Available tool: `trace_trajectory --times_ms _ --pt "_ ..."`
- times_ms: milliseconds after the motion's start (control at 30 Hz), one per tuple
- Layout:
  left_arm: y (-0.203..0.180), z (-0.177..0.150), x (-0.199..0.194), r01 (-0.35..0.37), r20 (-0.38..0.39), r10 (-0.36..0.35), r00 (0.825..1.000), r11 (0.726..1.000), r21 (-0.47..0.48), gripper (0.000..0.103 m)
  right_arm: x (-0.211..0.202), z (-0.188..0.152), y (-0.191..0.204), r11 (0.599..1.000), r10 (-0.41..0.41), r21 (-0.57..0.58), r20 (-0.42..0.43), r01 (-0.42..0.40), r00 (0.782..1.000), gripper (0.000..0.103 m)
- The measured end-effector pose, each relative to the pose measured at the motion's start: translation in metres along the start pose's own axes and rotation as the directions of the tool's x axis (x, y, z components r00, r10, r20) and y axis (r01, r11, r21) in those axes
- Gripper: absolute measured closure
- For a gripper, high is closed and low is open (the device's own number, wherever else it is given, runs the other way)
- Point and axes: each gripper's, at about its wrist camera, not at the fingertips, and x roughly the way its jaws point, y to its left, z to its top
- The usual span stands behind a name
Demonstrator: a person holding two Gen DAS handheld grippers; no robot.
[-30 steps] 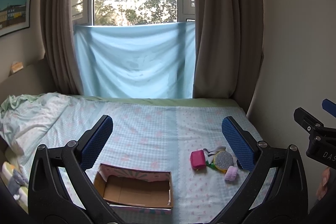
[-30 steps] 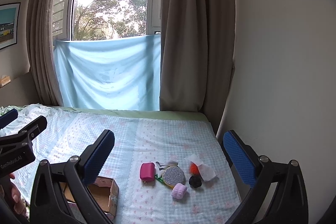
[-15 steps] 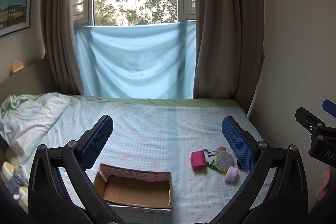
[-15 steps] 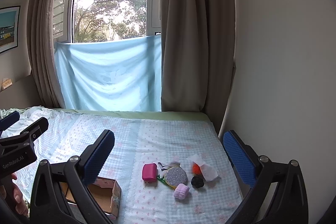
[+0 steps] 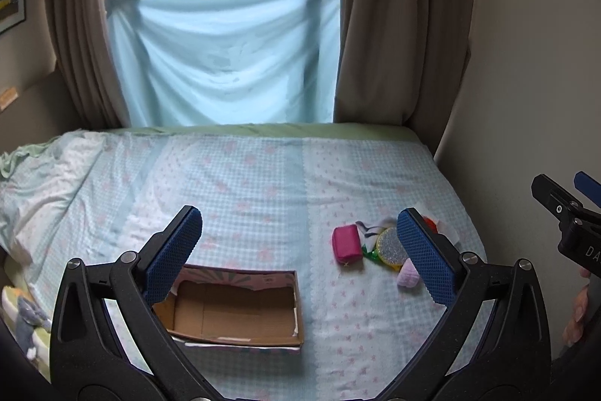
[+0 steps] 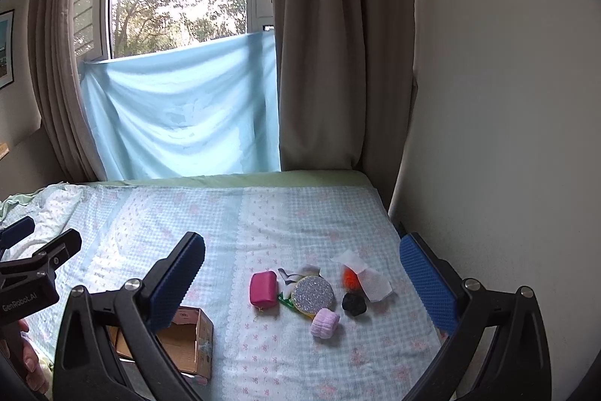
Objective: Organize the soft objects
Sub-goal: 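Grasp the pink pouch with the left tool while the right tool grasps the white cloth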
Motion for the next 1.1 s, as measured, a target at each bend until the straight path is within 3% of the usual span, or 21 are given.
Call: trace_trajectory --times_ms 200,367,500,767,867,967,1100 --pt "-0.028 -0.013 0.082 0.058 -0.148 -0.061 0.987 0.998 -0.026 0.0 0.06 -0.013 -0.027 0.999 -0.029 0.04 -0.135 0.035 0.99 0.0" --pt "-0.058 -0.026 0.156 0.097 -0.258 -0.113 0.96 0.993 -0.074 0.0 0.122 -0.023 -0.06 0.998 0.001 0.068 -0.239 0.015 0.971 0.0" --pt "-0.078 -0.041 0.226 0.104 -0.342 -0.138 0.929 0.988 -0.115 0.0 0.184 -0.037 -0.096 0.992 0.009 0.123 -0.333 0.034 0.943 0.0" --pt "-0.085 -0.073 0.353 0.066 -0.464 -0.161 0.871 0.974 -0.215 0.0 0.304 -0.083 -0.168 0.943 0.061 0.312 -0.502 0.115 0.863 0.0" --pt "-0.084 -0.088 0.395 0.054 -0.506 -0.166 0.846 0.972 -0.228 0.0 0.346 -0.107 -0.192 0.91 0.093 0.383 -0.559 0.157 0.824 0.0" --pt "-0.081 -0.104 0.433 0.046 -0.544 -0.171 0.822 0.97 -0.237 0.0 0.381 -0.132 -0.216 0.853 0.151 0.483 -0.594 0.199 0.79 0.0" --pt "-0.077 -0.128 0.474 0.047 -0.581 -0.188 0.792 0.968 -0.248 0.0 0.42 -0.165 -0.24 0.768 0.211 0.586 -0.612 0.258 0.762 0.0"
